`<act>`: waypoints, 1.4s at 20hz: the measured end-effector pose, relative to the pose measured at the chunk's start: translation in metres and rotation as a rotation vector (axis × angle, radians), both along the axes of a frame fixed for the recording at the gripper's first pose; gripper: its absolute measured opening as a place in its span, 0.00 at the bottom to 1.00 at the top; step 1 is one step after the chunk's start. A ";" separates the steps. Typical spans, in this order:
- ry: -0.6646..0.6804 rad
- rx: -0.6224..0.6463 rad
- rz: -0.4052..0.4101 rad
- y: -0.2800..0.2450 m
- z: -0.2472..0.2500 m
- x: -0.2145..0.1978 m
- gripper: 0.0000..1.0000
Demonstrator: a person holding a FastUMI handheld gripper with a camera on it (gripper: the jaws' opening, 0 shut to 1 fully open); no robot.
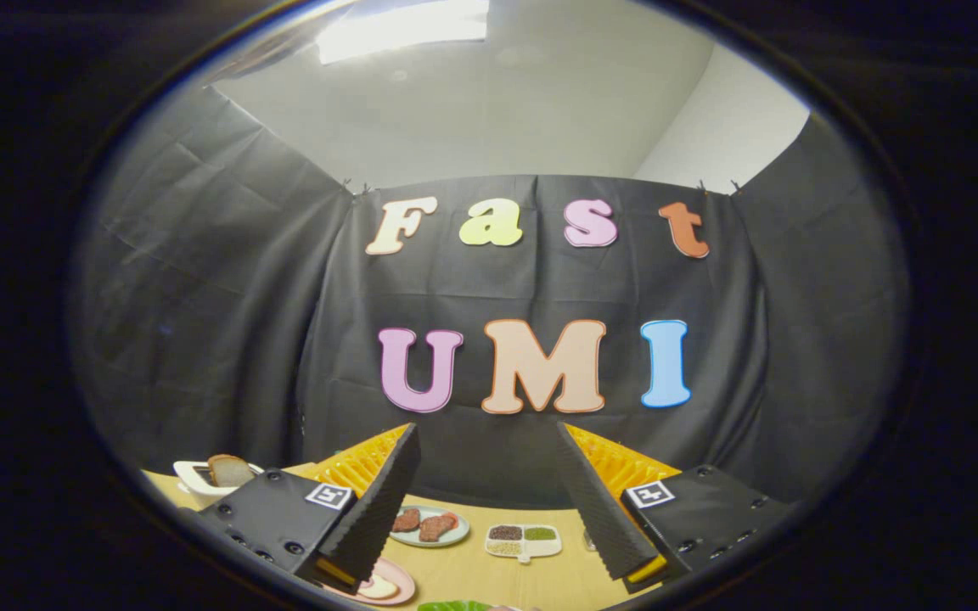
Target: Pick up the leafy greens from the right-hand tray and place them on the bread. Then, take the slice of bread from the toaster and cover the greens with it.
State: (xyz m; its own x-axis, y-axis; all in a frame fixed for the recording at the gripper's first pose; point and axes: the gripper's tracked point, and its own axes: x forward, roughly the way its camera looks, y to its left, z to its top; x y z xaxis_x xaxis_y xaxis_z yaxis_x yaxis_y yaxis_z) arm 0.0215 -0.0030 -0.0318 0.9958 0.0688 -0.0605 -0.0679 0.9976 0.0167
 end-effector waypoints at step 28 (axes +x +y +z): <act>0.877 -0.404 0.739 0.004 -0.284 -0.096 1.00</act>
